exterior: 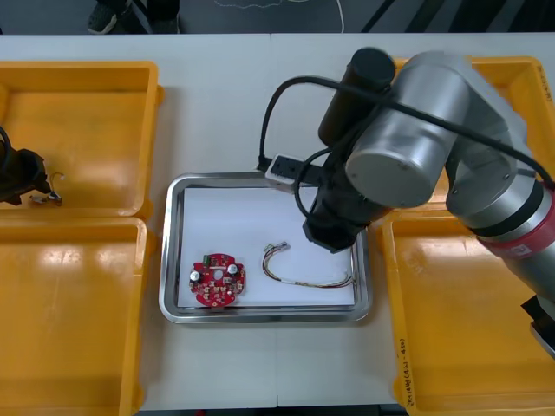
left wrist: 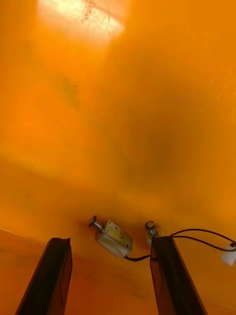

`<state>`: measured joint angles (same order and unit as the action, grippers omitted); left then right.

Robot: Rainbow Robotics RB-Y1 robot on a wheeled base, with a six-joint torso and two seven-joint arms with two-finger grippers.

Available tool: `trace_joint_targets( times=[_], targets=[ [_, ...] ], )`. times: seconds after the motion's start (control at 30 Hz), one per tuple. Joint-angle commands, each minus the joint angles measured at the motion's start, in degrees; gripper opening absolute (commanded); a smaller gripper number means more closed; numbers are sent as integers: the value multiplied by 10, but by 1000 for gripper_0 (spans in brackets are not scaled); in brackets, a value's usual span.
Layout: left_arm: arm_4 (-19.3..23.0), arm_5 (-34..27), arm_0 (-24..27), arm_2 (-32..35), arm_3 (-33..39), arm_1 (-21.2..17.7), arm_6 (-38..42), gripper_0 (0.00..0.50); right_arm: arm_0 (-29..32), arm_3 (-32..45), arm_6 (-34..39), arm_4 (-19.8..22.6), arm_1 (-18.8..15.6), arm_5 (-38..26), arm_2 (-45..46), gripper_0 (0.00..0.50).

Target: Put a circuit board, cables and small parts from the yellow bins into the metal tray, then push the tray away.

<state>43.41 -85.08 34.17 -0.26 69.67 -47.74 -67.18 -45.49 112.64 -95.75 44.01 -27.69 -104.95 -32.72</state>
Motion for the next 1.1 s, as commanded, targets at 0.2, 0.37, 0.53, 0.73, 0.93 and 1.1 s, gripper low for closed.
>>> trace_joint_targets(
  times=[0.2,0.37,0.53,0.73,0.93,1.1],
  targets=[
    [-11,11,22,-4,-8,6,-78,469,-33,6,7,18,-41,-50,138,412],
    [-12,6,39,-4,-39,6,-79,488,-36,-19,7,30,-65,-50,190,412],
    [-12,-1,63,-4,-78,6,-84,500,-36,-50,3,32,-88,-50,225,411],
    [-11,-13,74,-4,-91,6,-85,500,-36,-93,1,36,-115,-50,259,411],
    [-10,-16,75,-4,-99,11,-84,500,-38,-131,4,18,-130,-50,280,412],
    [-12,-16,76,-4,-110,18,-81,500,-38,-158,0,-3,-135,-50,296,412]
  ],
)
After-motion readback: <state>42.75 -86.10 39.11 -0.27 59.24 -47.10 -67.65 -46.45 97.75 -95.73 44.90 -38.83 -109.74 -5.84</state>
